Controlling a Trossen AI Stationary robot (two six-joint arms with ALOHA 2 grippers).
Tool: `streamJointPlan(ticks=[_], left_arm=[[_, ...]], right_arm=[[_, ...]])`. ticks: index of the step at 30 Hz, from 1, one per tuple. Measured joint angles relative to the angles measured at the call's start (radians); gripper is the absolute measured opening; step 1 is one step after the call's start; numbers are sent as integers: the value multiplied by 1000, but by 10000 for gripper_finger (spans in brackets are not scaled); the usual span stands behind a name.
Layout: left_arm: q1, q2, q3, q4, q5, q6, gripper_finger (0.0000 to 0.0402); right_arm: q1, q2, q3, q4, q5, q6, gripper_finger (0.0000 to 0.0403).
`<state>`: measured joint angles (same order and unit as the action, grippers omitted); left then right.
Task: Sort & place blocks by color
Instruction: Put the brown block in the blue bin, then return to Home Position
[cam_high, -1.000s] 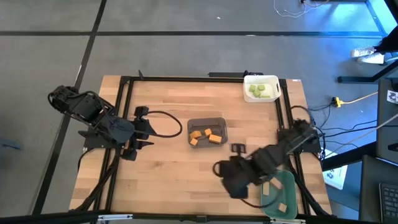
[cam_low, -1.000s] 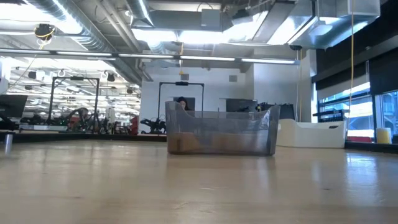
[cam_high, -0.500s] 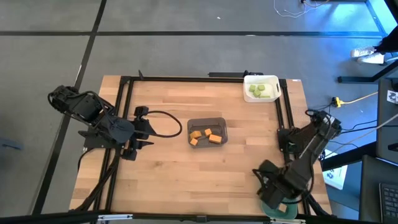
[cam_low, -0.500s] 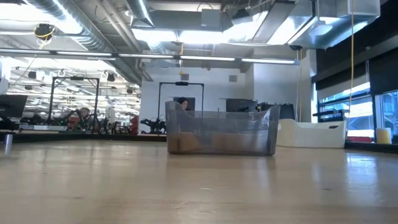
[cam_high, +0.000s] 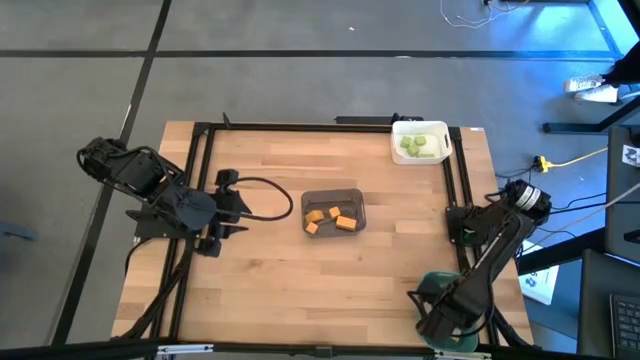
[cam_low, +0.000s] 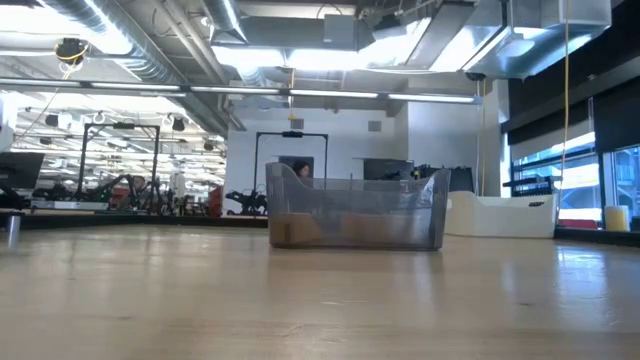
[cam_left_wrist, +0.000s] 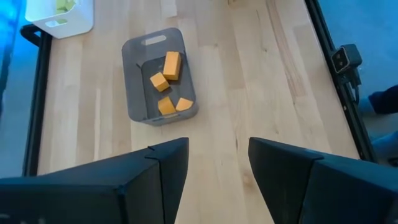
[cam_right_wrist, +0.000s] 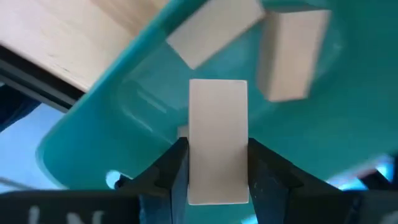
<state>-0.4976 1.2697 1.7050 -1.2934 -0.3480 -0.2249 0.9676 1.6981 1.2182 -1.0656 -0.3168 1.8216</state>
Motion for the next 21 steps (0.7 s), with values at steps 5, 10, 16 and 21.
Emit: streamJointPlan(ticks=[5,10,16,21], left_arm=[[0,0,0,0,-8,-1,160],[0,0,0,0,-7,-9,160],[0,0,0,0,-7,-29,160],[0,0,0,0,-18,-33,160]], right_arm=[[0,0,-75,126,-6,-49,124],[0,0,-114,157,-62,-51,155],[0,0,-131,155,-97,-53,201],[-7,0,-122,149,-112,-54,196]])
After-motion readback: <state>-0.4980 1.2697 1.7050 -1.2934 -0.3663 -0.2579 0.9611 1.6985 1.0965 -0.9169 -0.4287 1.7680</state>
